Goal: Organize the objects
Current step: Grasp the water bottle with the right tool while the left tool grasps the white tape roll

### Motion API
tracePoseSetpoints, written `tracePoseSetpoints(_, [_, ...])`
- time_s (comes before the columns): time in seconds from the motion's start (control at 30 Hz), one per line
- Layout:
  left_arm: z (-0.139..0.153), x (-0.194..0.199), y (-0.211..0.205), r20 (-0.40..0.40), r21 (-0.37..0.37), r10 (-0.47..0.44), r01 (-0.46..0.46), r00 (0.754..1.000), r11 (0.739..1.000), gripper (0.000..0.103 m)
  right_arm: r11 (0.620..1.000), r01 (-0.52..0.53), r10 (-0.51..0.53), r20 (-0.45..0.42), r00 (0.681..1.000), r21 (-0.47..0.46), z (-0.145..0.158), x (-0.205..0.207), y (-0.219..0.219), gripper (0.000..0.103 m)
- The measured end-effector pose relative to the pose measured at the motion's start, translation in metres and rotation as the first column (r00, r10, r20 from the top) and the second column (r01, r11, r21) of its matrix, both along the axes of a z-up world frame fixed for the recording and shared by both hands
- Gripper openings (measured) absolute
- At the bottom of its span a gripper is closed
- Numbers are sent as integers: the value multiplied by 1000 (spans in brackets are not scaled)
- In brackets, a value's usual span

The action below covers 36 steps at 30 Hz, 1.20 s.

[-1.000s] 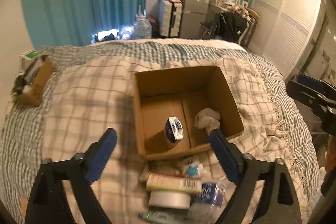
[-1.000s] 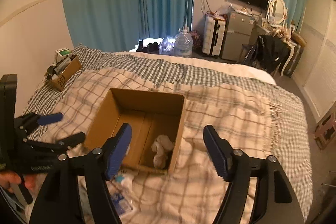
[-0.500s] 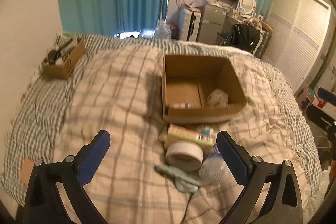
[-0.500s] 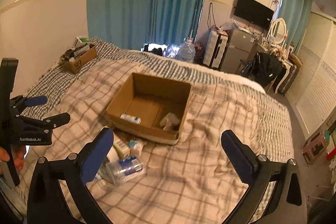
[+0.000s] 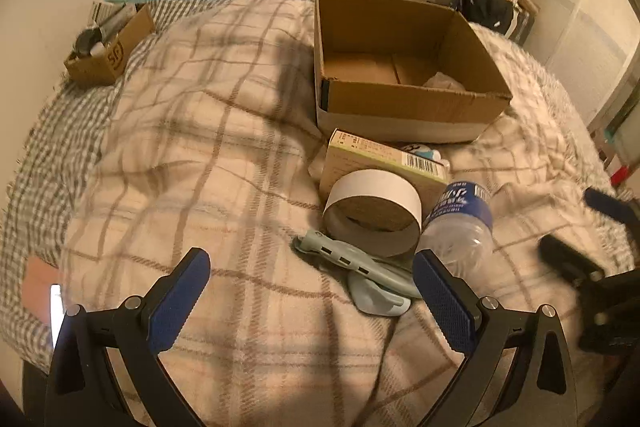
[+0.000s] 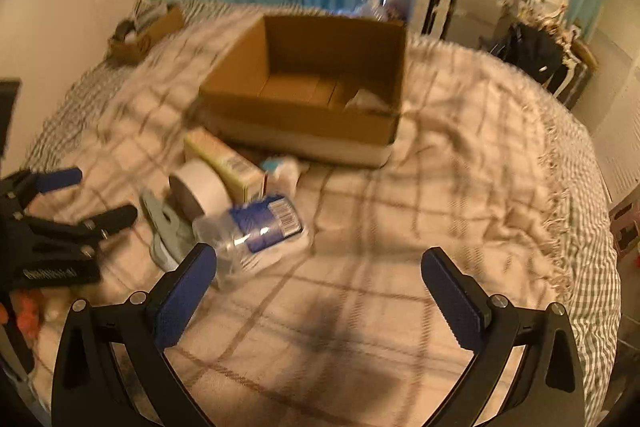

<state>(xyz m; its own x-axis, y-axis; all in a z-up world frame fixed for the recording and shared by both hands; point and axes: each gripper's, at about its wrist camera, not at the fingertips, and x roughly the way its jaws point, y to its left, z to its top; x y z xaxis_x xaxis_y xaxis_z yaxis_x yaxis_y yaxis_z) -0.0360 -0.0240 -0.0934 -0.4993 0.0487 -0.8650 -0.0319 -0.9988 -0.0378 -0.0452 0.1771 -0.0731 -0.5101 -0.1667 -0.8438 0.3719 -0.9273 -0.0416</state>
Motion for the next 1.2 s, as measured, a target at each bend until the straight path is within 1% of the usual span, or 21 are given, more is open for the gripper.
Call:
tracePoseSetpoints(0.03, [0,0,-3,-3,-5,-1,1,1000,1000,103,1000,-3,3,11,1000,1,-1,-1,-3,103])
tracePoseSetpoints(0.1, [2,-3,-8,-18,-38,-5,4,1000,999,103,1000,1,-1,31,1000,-2,-4,-4,-9,103])
tracePoseSetpoints(0.17, [3,-7,-13,-26,-57,-3,1,1000,998,103,1000,19,-18,56,998,-7,-6,-10,-16,103])
tracePoseSetpoints(0.27, [-2,-12,-27,-25,-69,26,-27,999,997,103,999,39,-38,92,995,-9,-12,-18,-33,103])
tracePoseSetpoints(0.33, [-6,-14,-38,-12,-57,47,-48,999,997,103,999,41,-42,120,992,19,-22,-23,-48,103])
tracePoseSetpoints(0.4, [-11,-16,-50,5,-28,65,-65,998,998,103,998,42,-49,137,989,56,-32,-26,-61,103])
tracePoseSetpoints(0.53, [-18,-18,-65,22,18,92,-92,996,996,103,996,67,-77,194,978,58,-53,-34,-76,102])
tracePoseSetpoints(0.6, [-20,-19,-66,29,35,89,-90,996,995,103,993,72,-89,207,974,91,-64,-37,-80,101])
tracePoseSetpoints(0.63, [-21,-18,-65,33,39,86,-87,996,995,103,991,74,-97,217,971,113,-70,-38,-80,101])
tracePoseSetpoints(0.7, [-23,-18,-63,38,39,77,-78,996,996,103,988,82,-111,234,966,128,-74,-37,-75,95])
tracePoseSetpoints(0.8, [-24,-19,-56,39,27,57,-59,998,998,103,989,94,-117,227,967,113,-64,-33,-64,94])
tracePoseSetpoints(0.9, [-22,-21,-46,38,20,35,-36,999,999,103,987,88,-112,186,976,135,-47,-27,-49,94])
tracePoseSetpoints(0.97, [-22,-23,-39,37,32,15,-17,999,999,103,985,99,-123,170,978,144,-41,-26,-41,94])
tracePoseSetpoints(1.03, [-23,-24,-30,39,23,3,-4,999,1000,103,983,112,-135,158,978,145,-38,-27,-38,93])
tracePoseSetpoints(1.1, [-25,-25,-25,43,7,-4,4,999,1000,103,981,113,-139,159,977,159,-44,-30,-45,94])
tracePoseSetpoints(1.13, [-26,-25,-24,44,2,-2,2,999,1000,103,975,114,-145,159,977,190,-52,-35,-48,93])
tracePoseSetpoints(1.2, [-27,-25,-27,46,6,13,-14,999,1000,103,970,111,-153,188,970,215,-70,-40,-54,89])
